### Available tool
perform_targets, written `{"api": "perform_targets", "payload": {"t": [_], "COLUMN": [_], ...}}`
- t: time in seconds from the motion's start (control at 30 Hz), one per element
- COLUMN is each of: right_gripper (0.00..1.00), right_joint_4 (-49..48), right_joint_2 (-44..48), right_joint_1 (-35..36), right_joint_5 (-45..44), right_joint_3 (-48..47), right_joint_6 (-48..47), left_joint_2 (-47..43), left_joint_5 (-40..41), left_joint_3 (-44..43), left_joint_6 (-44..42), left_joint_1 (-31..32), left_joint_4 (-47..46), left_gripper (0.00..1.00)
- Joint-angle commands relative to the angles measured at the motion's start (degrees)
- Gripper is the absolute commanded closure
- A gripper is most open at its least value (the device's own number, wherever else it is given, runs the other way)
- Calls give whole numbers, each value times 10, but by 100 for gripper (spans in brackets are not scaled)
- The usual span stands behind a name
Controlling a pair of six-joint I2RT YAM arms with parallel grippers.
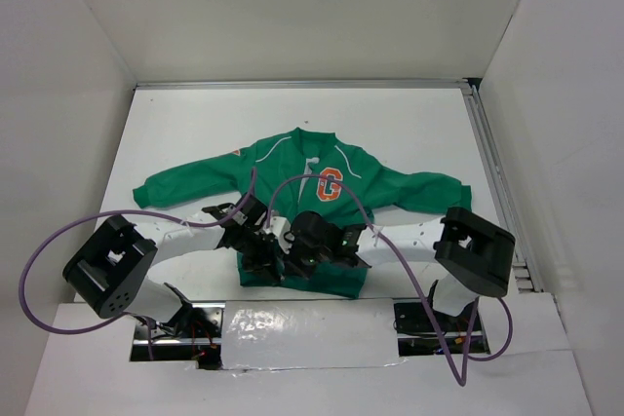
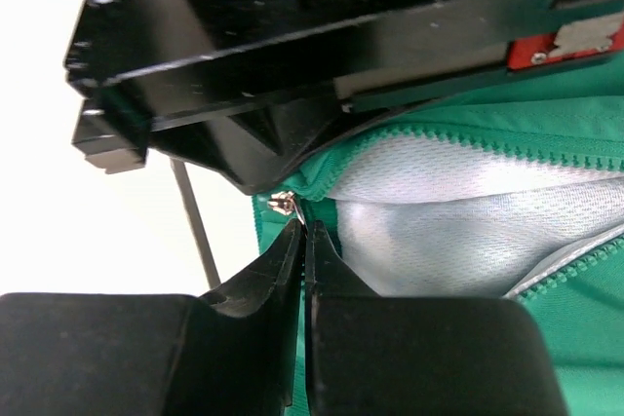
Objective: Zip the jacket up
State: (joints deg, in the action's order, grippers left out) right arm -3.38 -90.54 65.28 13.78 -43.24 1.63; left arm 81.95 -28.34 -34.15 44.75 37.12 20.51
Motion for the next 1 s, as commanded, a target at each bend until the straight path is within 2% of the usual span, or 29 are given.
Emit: {"api": "perform_targets", "payload": {"t": [0.0,0.2,0.43,0.47,0.83,0.93,0.97], "right_gripper": [95,92,89,86,85,76,62], "right_joint_4": [-26,-19,-27,-31,-26,-26,-27], "right_joint_2": [35,41,-9,-13,-34,-20,-12], "right_joint_1": [12,32,48,46,48,48,47], "right_joint_5": [10,-6,-38,-45,-56,-70,-75], "right_joint_3": [-26,-31,-68,-70,-70,-55,-50], "right_joint_6": [-10,-28,-24,-20,7,16,21], "left_joint_2": [-8,-21,-46,-49,-59,-52,-49], "left_joint_5": [17,17,10,10,10,11,12], "left_joint_3": [-7,-5,0,3,15,15,13], "left_joint_6": [-12,-9,-8,-8,-4,-6,-5], "left_joint_1": [0,0,0,0,1,0,0], "left_joint_4": [-7,-6,-9,-12,-10,-12,-12], "left_gripper": [100,100,100,100,100,100,100]}}
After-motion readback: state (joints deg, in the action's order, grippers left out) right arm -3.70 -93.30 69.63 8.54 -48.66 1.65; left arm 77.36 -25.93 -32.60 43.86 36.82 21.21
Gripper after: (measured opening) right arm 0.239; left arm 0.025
